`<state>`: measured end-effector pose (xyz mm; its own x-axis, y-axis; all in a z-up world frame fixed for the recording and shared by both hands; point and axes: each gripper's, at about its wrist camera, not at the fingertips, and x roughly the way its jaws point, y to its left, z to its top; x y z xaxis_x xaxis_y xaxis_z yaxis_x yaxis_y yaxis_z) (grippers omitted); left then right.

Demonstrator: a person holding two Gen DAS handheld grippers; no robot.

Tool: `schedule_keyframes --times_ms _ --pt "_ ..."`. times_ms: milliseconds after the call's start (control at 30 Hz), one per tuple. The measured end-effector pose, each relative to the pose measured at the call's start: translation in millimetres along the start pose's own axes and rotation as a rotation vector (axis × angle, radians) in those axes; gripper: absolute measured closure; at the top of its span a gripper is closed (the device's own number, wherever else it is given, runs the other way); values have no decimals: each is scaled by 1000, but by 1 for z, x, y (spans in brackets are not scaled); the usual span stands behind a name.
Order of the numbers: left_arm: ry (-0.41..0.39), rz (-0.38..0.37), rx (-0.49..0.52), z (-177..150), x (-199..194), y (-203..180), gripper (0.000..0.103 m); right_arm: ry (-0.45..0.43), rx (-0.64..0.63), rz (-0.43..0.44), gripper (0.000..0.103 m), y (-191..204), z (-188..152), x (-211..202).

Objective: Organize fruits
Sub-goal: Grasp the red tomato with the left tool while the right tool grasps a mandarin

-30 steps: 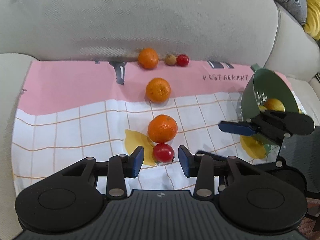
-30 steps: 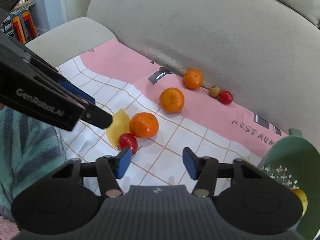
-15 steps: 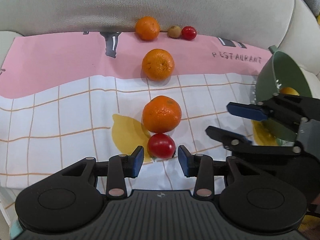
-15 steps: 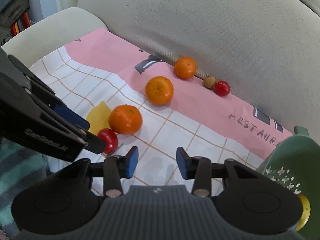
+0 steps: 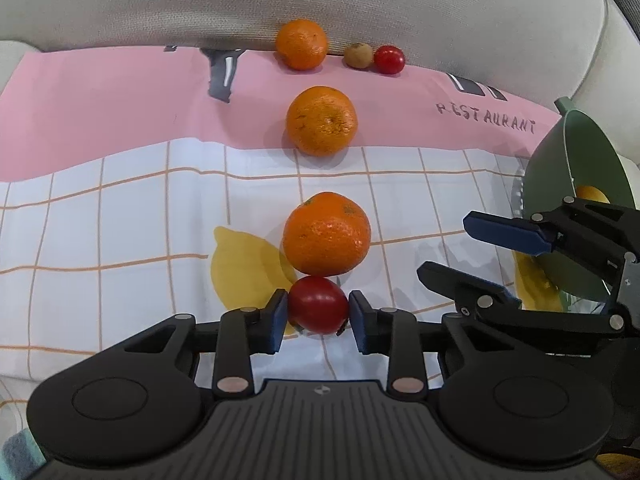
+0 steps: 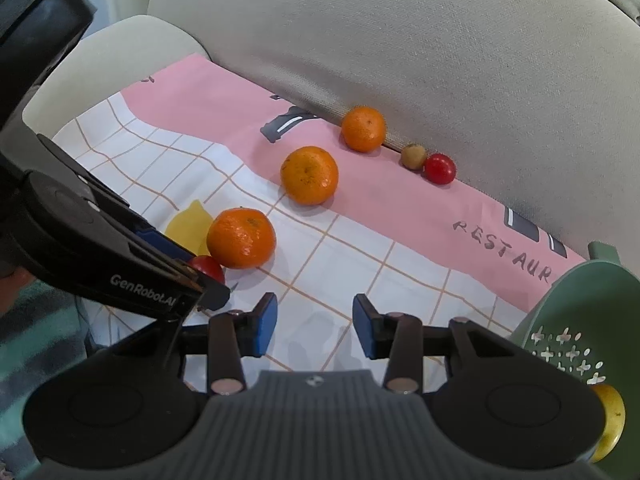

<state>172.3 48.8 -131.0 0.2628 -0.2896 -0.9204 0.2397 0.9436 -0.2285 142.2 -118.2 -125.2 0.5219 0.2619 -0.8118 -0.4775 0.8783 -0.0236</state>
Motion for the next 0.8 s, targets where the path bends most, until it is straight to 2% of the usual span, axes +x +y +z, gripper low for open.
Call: schedule_keyframes --times_ms 267,400,433,500,700,800 --pt "-73 72 -61 2 -28 25 67 -39 -55 62 63 16 10 -2" --pt "-97 86 -105 0 -37 39 67 -40 -94 75 58 30 21 4" --pt "-103 86 -112 0 -38 41 67 -35 -98 76 53 33 23 7" --pt "-115 86 -115 -2 -39 43 67 -4 -101 79 51 37 28 16" --pt "-128 63 -112 -11 -35 44 67 65 -105 94 52 43 27 29" --pt "-130 56 -108 -10 -34 44 67 87 -99 72 58 44 22 32"
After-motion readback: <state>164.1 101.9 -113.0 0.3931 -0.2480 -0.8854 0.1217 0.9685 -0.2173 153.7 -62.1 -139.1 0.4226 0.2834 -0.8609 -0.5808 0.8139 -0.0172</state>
